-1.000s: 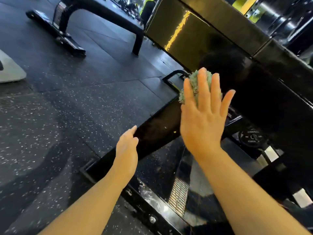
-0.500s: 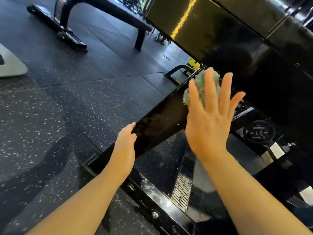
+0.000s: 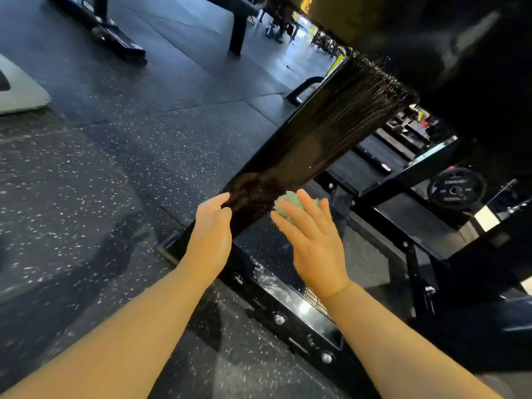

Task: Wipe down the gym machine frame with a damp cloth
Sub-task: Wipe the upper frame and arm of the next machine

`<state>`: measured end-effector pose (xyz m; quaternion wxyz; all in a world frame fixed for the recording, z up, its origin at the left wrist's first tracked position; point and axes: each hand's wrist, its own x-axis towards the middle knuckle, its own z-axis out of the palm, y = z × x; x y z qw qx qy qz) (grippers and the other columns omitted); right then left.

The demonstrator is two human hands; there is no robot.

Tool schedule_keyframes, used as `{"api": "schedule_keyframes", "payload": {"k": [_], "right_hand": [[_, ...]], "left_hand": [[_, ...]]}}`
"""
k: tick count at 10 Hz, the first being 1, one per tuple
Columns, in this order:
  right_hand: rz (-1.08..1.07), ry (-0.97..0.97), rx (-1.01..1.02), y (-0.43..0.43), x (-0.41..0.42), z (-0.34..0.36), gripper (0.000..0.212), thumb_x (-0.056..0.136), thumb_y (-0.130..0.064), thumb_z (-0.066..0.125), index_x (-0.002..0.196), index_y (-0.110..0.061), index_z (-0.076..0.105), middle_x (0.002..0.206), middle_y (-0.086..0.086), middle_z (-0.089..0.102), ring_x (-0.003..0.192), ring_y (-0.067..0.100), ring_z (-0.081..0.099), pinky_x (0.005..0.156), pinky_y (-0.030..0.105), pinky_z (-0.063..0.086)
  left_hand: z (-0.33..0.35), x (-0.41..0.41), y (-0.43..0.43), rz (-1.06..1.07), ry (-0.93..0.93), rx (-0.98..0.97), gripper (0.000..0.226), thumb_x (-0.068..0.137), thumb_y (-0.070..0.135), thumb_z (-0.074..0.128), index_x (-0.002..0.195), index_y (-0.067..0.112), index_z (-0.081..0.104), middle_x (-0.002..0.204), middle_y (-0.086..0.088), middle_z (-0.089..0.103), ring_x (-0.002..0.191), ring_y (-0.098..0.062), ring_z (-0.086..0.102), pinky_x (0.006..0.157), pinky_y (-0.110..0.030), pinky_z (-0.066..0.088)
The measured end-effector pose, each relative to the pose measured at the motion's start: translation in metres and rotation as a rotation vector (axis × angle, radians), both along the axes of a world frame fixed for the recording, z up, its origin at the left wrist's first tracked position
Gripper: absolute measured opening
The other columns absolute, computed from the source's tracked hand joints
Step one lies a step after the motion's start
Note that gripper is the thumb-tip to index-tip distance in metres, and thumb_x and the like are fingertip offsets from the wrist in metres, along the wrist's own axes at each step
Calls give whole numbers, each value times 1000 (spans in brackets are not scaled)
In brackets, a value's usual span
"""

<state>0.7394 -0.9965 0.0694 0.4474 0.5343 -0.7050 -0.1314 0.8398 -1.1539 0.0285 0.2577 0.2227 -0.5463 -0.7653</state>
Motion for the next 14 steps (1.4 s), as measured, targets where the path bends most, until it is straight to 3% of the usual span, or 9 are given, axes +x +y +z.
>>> {"api": "schedule_keyframes", "payload": {"k": [1,2,3,4,6,8,11,13,14], "right_hand": [[-295,-714,-295,60,28,-50,47,92,0,40,130,-25,52,139,10,49,133,32,40,115,43,28],[-670,-971,-523,107,41,-86,43,98,0,40,137,-13,49,141,9,47,130,23,42,109,29,29],[-909,-1067,-616,129,51,-128,40,99,-7,43,138,-11,48,140,7,48,127,23,44,107,34,33],[-1011,-1016,-630,103,49,-150,42,98,-21,50,136,-6,51,140,14,48,128,30,44,108,40,33],[-621,-912,-409,-21,47,-162,40,87,-23,55,122,-6,61,121,11,62,112,29,59,93,43,51],[-271,-988,-50,-17,35,-159,50,93,-18,53,140,-5,44,144,16,43,136,31,35,115,41,28],[-874,-788,-265,139,60,-170,60,79,-28,76,128,0,57,126,21,59,117,38,57,99,48,46],[-720,-878,-146,9,57,-164,80,78,-42,69,142,-5,40,143,16,42,135,37,36,110,51,33],[-627,-1008,78,-45,51,-152,85,90,-34,54,152,-7,3,158,15,6,146,35,0,119,48,5]], "left_hand": [[-27,10,3,-57,-264,-184,31,98,10,31,115,19,56,116,1,44,111,-18,43,100,-34,31],[-47,17,12,-226,-473,-417,36,99,8,28,122,12,56,118,-6,51,110,-26,49,96,-38,37],[-59,25,21,-375,-555,-421,39,100,14,29,136,19,44,131,-8,48,106,-26,53,89,-36,41],[-65,24,27,-425,-569,-488,43,101,15,31,144,19,33,150,-3,33,134,-21,36,110,-36,30],[-84,15,34,-373,-559,-619,50,100,13,33,149,19,22,156,1,19,144,-13,15,116,-32,14],[-89,15,40,-298,-576,-821,52,99,14,35,149,19,21,156,1,19,144,-12,11,116,-31,12],[-90,12,50,-508,-670,-1144,54,100,24,24,151,14,9,159,3,-3,145,-14,-8,117,-29,-4],[-81,12,45,-564,-667,-1048,53,101,20,25,151,15,7,159,2,2,145,-11,-2,117,-29,4],[-83,10,41,-474,-612,-972,53,99,16,30,150,15,16,156,-4,19,143,-15,18,117,-31,17]]}}
